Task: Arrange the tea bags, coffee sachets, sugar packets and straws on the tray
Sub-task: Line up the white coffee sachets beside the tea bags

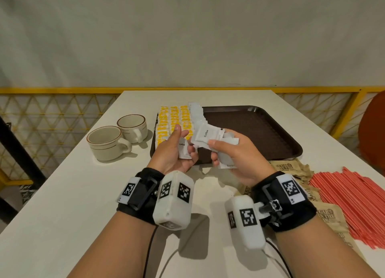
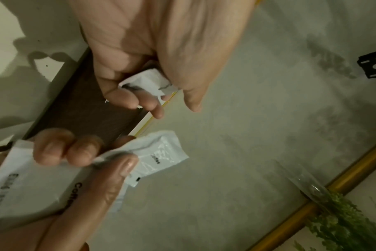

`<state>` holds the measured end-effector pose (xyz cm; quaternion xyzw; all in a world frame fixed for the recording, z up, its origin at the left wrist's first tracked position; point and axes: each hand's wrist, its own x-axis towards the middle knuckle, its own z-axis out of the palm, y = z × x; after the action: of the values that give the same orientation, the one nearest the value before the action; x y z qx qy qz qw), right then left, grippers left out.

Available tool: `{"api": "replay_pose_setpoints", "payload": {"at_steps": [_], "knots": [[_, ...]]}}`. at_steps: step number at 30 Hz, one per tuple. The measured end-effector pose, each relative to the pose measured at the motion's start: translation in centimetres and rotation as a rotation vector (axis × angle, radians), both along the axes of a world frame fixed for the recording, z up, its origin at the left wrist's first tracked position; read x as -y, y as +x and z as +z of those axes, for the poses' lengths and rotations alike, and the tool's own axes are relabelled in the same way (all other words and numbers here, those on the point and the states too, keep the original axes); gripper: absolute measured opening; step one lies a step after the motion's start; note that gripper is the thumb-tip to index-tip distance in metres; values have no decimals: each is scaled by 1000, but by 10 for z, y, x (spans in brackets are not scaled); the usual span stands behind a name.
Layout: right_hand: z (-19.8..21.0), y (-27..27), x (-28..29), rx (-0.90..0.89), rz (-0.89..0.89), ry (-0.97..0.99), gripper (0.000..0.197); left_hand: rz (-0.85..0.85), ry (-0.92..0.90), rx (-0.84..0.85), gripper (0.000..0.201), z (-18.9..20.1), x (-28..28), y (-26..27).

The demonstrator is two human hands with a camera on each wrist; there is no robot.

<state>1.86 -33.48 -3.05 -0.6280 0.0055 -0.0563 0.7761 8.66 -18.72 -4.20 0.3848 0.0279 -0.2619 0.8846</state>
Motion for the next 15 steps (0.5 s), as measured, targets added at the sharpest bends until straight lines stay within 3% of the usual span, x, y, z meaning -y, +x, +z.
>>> {"api": "replay_pose_setpoints", "payload": {"at_steps": [8, 15], "knots": [[-2, 1, -1, -40, -56, 74, 19, 8, 63, 309, 43, 2, 3, -12], [2, 0, 3, 23, -197, -117, 5, 23, 231, 415, 38, 3, 1, -14]]}}
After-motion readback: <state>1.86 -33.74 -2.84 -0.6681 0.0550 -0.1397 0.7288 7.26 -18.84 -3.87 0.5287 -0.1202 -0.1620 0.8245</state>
